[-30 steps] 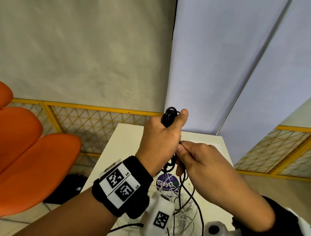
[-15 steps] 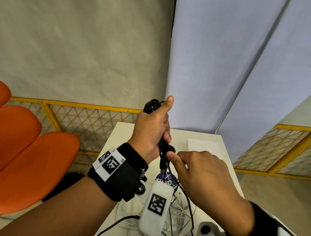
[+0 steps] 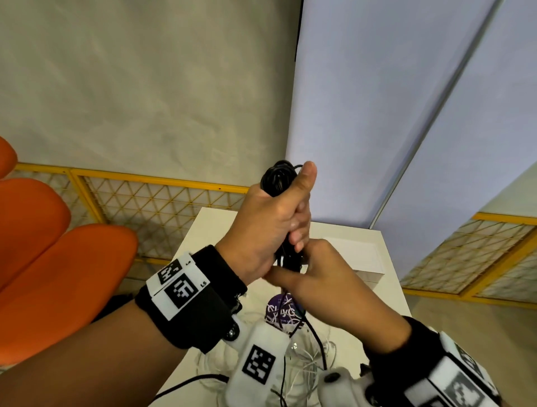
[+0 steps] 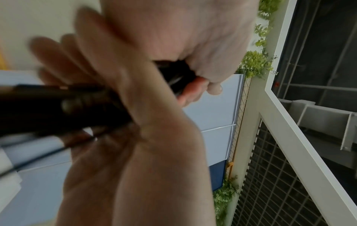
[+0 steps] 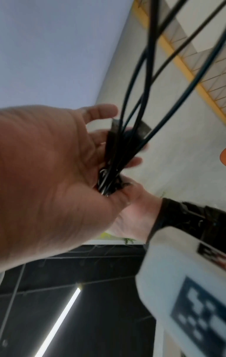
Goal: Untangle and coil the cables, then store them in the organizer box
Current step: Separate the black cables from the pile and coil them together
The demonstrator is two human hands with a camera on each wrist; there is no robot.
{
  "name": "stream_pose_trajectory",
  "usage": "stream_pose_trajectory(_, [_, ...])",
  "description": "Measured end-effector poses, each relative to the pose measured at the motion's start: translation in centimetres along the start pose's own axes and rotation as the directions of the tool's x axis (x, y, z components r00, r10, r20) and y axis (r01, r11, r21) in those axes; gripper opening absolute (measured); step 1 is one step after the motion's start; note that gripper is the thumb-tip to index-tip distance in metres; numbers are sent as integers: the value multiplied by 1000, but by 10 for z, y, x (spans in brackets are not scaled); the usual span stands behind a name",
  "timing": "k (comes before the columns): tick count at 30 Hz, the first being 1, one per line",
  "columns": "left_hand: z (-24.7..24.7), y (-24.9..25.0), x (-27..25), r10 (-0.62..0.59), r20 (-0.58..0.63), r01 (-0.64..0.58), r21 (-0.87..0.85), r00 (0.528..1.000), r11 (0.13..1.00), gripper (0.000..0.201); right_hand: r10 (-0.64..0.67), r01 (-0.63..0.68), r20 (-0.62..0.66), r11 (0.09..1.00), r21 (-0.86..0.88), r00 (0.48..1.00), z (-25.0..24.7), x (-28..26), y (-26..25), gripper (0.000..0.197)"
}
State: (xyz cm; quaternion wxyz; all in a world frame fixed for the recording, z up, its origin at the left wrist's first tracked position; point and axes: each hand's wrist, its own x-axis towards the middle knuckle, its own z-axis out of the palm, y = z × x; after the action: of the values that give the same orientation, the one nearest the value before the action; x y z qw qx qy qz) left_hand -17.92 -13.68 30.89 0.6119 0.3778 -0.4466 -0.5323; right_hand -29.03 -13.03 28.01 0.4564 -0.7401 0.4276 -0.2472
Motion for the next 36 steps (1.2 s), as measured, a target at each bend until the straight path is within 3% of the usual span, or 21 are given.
stream_pose_trajectory(3, [-6, 4, 0, -13, 29, 13, -15, 1000, 1000, 46, 13, -29, 83, 980, 196, 996, -1, 4, -3, 18])
stream_pose_trajectory(6, [-7, 6, 1, -65, -24, 65, 2, 998, 998, 46, 24, -70, 144, 942, 328, 989, 6, 3, -4, 30])
stream_pose_trajectory(11, [-9, 12, 5, -270, 61, 275, -97, 961, 957, 28, -10, -158, 256, 763, 626, 967, 12, 3, 7, 31])
stream_pose_trajectory(13, [-10, 11, 5, -322, 92, 332, -127, 942, 935, 24, -11, -182, 290, 755, 629, 957, 10, 2, 10, 30])
stream_pose_trajectory(16, [-9, 5, 7, -340, 30, 341, -117, 940, 933, 43, 20, -184, 308, 837, 516, 951, 6, 0, 13, 33])
stream_pose_trajectory(19, [-4, 0, 5, -299, -38, 295, -75, 954, 952, 53, 35, -137, 267, 918, 372, 963, 0, 0, 10, 28])
stream_pose_trajectory(23, [4, -2, 1, -196, -87, 197, 4, 977, 980, 54, -19, -57, 243, 951, 302, 970, -5, -2, 7, 12])
stream_pose_trajectory(28, [1, -2, -1, -121, -56, 123, 38, 991, 992, 55, -10, -66, 247, 952, 299, 969, -4, -4, 4, 17])
stream_pose_trajectory(33, [-8, -3, -1, -206, 98, 207, 4, 974, 978, 54, 54, -137, 224, 918, 373, 973, 6, 1, 12, 26])
stream_pose_trajectory(36, [-10, 2, 2, -283, 98, 289, -55, 954, 956, 44, 73, -189, 251, 858, 478, 965, 7, 3, 14, 32])
